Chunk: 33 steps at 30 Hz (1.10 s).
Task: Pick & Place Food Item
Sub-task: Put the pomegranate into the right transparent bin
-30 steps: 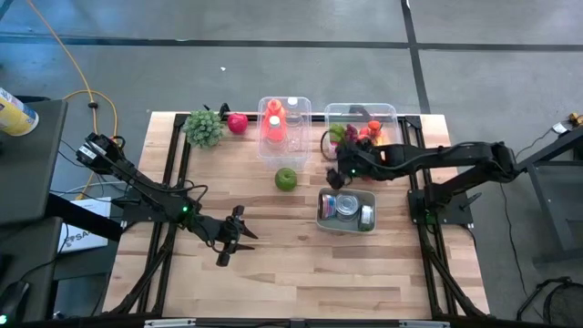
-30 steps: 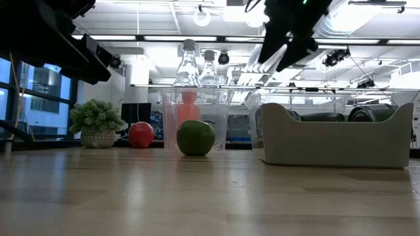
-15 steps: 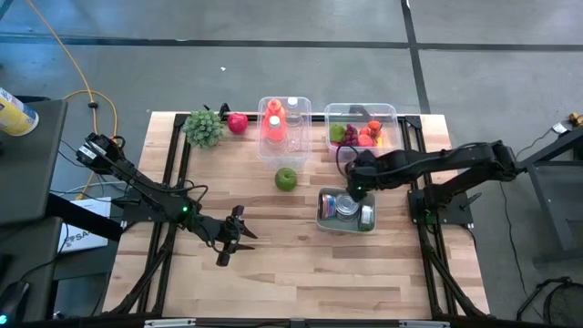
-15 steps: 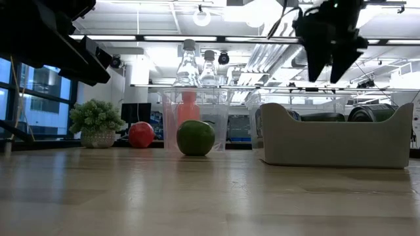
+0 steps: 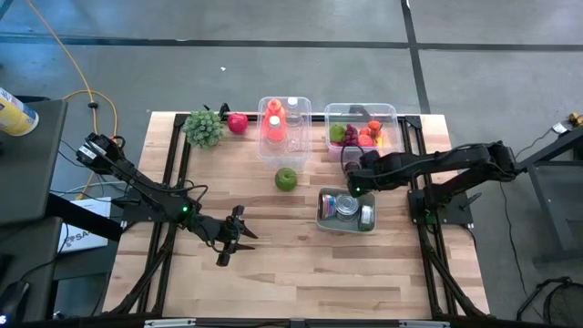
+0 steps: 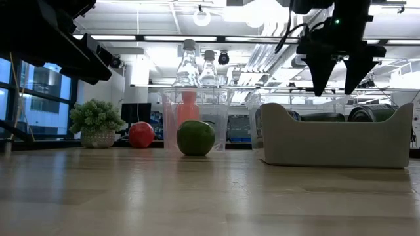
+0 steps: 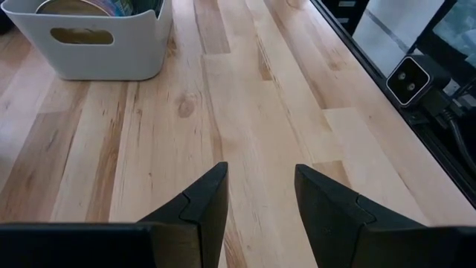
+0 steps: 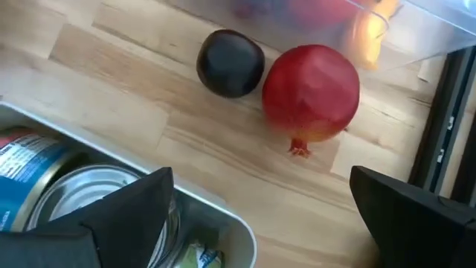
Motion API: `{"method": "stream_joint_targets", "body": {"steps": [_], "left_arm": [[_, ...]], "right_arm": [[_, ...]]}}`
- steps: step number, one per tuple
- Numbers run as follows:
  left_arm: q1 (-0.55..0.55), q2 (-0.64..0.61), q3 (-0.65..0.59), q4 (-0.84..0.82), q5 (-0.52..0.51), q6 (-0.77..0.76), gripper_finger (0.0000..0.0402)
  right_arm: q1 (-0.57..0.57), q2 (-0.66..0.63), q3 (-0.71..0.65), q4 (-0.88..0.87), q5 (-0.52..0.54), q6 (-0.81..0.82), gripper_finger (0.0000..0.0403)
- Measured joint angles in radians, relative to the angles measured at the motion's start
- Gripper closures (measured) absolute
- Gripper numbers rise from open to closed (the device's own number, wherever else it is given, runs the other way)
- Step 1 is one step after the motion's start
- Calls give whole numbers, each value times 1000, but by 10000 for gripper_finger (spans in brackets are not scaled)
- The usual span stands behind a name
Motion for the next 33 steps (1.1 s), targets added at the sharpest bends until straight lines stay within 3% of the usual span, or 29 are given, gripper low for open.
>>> {"method": "stream_joint_targets", "body": {"steps": [10, 13, 20, 33], "left_arm": [[0, 0, 0, -10, 17, -4, 254], [0, 0, -1, -18, 16, -5, 254], [0, 0, -1, -15, 12, -4, 254], [0, 0, -1, -8, 11, 0, 254]], "right_arm": [[-35, 0, -80, 13, 28, 62, 7], [-60, 0, -117, 25, 87, 48, 7], [-70, 0, -199, 178, 158, 43, 7], [-118, 0, -264, 296, 228, 62, 7]]}}
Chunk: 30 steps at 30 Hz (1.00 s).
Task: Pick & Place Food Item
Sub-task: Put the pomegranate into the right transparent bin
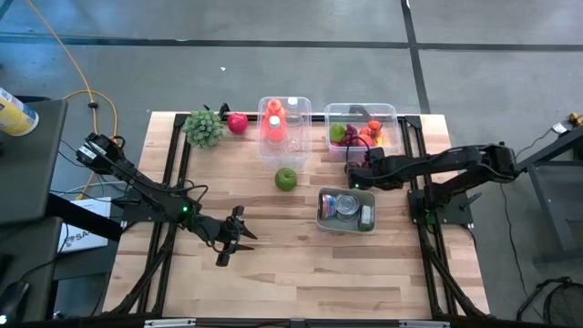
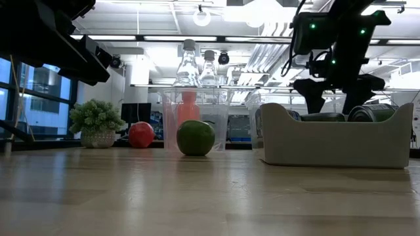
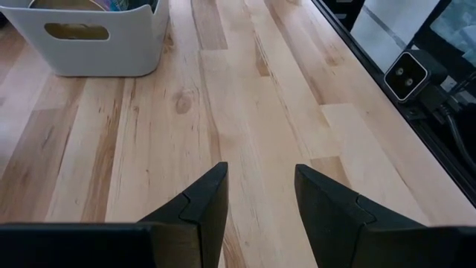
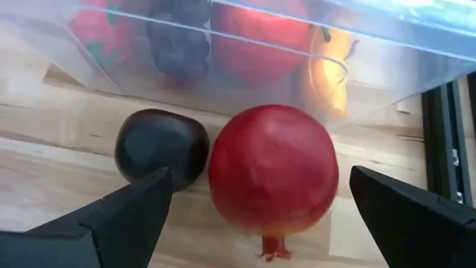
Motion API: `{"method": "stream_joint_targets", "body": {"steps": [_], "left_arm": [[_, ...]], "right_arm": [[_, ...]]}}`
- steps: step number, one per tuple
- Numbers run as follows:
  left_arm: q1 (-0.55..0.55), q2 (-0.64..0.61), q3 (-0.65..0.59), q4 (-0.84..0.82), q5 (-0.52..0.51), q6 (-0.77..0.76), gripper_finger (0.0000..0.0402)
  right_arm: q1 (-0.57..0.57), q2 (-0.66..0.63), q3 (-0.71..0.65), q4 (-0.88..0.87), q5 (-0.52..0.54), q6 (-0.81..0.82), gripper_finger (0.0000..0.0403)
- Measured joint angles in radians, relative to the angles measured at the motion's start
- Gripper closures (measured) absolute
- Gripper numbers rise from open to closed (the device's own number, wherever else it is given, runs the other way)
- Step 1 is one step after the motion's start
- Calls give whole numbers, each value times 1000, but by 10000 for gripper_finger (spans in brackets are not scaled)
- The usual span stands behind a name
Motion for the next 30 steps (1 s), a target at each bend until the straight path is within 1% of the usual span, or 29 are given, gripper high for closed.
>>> {"method": "stream_joint_targets", "body": {"steps": [4, 9, 16, 25, 30], "left_arm": [[0, 0, 0, 0, 0, 0, 254], [0, 0, 0, 0, 0, 1, 254], [0, 0, 0, 18, 5, -3, 254], [0, 0, 0, 16, 5, 0, 254], [10, 0, 0, 20, 5, 9, 254]], "right_arm": [[-13, 0, -17, 18, 4, -11, 7], [-25, 0, -36, 26, 47, 14, 7], [-46, 0, -75, 115, 48, -24, 7], [-46, 0, -171, 237, 50, -16, 7], [-45, 0, -201, 301, 47, -45, 7]]}}
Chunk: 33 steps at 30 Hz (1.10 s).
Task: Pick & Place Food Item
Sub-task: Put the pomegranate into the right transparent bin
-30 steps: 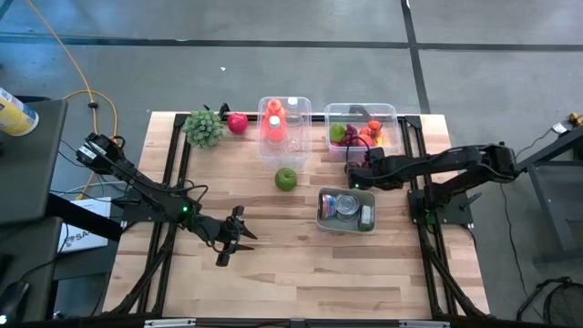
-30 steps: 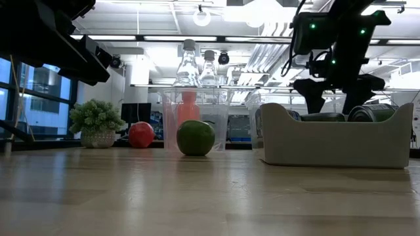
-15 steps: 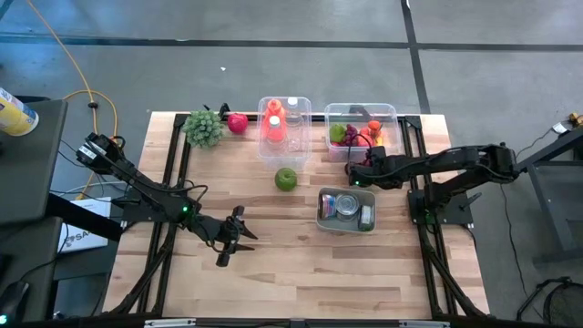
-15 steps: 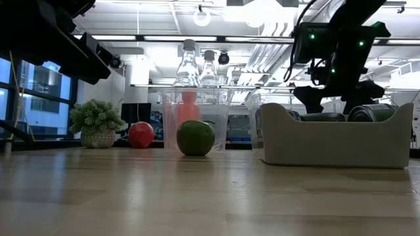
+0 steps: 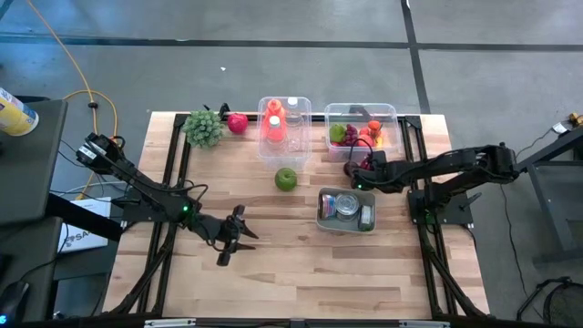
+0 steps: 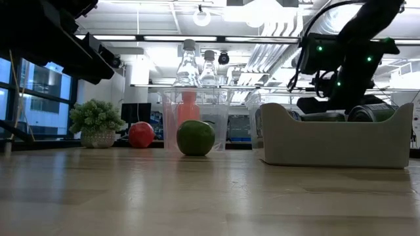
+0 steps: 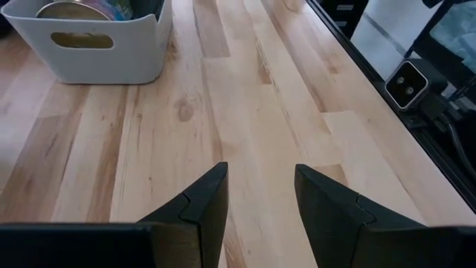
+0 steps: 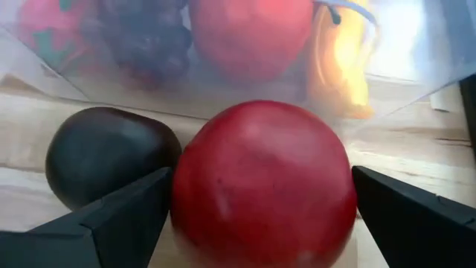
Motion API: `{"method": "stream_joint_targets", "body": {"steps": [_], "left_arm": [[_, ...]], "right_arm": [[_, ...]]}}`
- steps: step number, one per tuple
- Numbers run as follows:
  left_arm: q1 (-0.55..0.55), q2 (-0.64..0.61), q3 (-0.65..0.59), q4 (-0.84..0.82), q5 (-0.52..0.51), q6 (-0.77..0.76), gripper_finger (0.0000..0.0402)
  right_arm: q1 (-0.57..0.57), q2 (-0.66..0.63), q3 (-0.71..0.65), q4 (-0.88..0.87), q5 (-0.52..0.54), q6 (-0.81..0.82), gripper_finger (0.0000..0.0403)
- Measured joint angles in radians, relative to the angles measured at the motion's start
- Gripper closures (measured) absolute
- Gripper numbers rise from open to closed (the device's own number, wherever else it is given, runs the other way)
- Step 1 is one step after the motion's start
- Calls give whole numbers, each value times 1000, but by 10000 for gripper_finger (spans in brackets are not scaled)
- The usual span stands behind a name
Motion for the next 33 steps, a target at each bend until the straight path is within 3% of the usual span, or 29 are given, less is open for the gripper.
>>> {"method": "stream_joint_targets", "body": {"steps": [10, 29, 33], "left_arm": [[0, 0, 0, 2, 1, 8, 254], [0, 0, 0, 3, 1, 10, 254], [0, 0, 0, 3, 1, 9, 254]], "right_arm": [[-6, 0, -66, 141, 9, -27, 7], [-7, 0, -70, 146, 42, -19, 7], [-4, 0, -101, 233, 12, -18, 7]]}}
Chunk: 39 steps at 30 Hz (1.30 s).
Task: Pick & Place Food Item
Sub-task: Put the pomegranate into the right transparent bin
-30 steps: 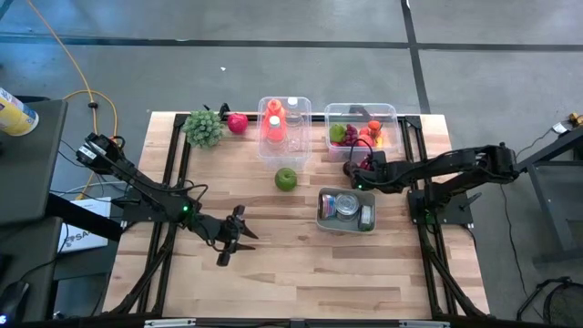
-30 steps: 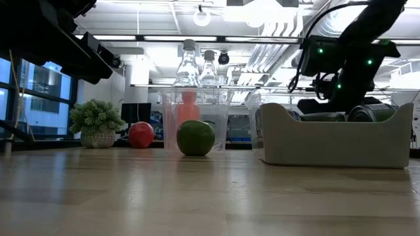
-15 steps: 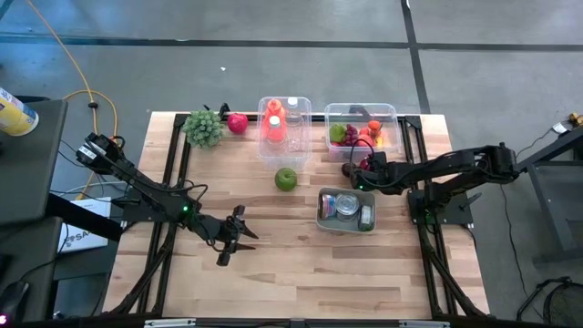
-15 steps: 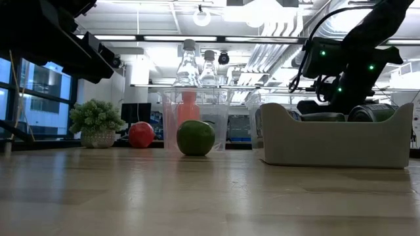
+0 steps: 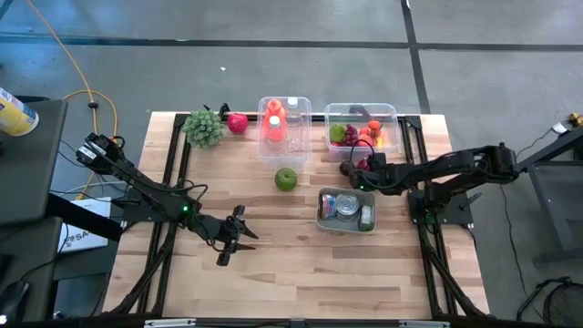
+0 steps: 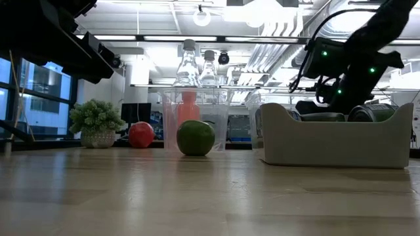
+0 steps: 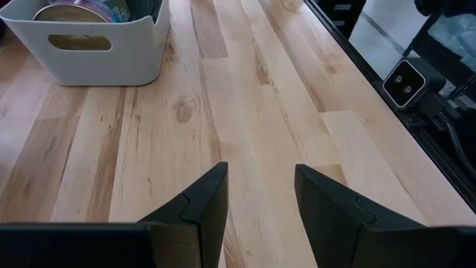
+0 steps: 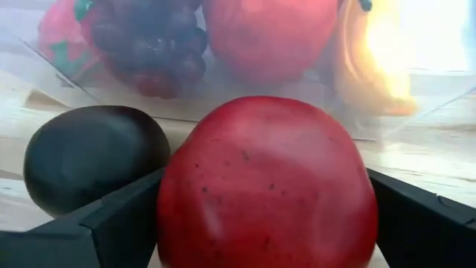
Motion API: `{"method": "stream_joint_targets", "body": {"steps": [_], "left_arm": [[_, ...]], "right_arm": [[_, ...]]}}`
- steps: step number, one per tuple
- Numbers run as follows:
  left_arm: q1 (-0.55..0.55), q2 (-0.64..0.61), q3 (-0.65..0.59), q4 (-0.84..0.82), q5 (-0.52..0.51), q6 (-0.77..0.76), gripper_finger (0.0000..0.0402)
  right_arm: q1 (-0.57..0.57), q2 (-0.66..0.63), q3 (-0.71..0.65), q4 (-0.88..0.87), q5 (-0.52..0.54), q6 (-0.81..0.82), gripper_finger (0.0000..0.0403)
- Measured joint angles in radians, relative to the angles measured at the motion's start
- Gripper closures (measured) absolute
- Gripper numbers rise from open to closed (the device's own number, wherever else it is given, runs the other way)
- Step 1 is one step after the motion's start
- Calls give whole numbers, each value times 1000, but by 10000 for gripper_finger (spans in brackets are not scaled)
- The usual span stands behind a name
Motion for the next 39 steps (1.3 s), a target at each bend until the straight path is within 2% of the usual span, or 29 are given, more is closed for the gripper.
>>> {"method": "stream_joint_targets", "body": {"steps": [12, 16, 22, 30, 39], "left_arm": [[0, 0, 0, 0, -5, 4, 254], [6, 0, 0, 0, -10, 5, 254], [6, 0, 0, 0, -13, 4, 254], [6, 0, 0, 0, -13, -3, 254], [6, 0, 0, 0, -13, 1, 254]], "right_arm": [[0, 0, -103, 229, 45, -42, 7], [0, 0, -105, 234, 45, -32, 11], [0, 0, -105, 249, 38, -33, 60], [30, -14, -104, 255, 11, -85, 61], [144, -143, 8, 223, -83, -261, 52]]}}
